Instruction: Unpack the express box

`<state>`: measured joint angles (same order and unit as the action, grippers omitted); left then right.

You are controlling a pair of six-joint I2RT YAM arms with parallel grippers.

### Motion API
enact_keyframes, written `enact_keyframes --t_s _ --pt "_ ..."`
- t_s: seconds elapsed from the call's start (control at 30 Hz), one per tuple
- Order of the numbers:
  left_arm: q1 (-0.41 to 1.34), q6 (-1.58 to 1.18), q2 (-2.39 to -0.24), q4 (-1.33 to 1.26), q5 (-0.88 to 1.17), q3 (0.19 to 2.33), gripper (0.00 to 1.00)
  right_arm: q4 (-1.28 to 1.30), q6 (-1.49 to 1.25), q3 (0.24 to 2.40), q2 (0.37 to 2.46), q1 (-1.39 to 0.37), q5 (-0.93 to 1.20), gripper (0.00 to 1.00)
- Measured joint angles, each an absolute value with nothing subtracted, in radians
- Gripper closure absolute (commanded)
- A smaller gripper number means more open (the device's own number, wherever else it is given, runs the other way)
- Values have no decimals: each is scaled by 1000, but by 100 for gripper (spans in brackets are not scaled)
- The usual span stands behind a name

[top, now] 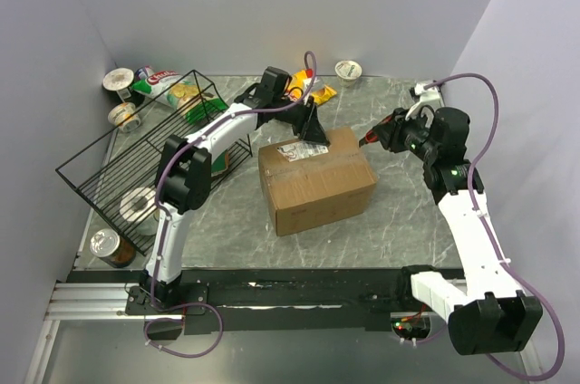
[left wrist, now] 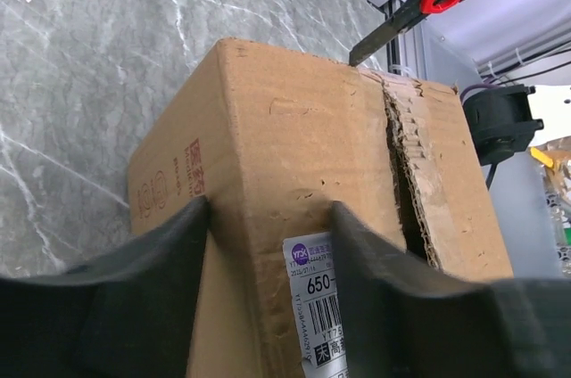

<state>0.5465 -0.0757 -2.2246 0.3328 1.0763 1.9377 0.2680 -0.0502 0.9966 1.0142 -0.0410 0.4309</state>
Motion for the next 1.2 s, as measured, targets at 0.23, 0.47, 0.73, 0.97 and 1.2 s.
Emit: enact_keyframes --t_s 0.23,0.47,0.73,0.97,1.2 --pt "546 -73 -2238 332 1077 1953 78 347 -49 992 966 -41 415 100" --pt "551 -86 -2251 305 1105 1953 91 404 -60 976 908 -41 398 100" --pt "550 -117 -2258 286 1117 1953 99 439 -91 973 879 -41 374 100" --pt "551 -129 -2268 289 1120 1969 99 469 -107 974 861 -41 359 100" --pt "551 -130 -2271 312 1098 1986 99 490 -107 982 857 -41 357 100"
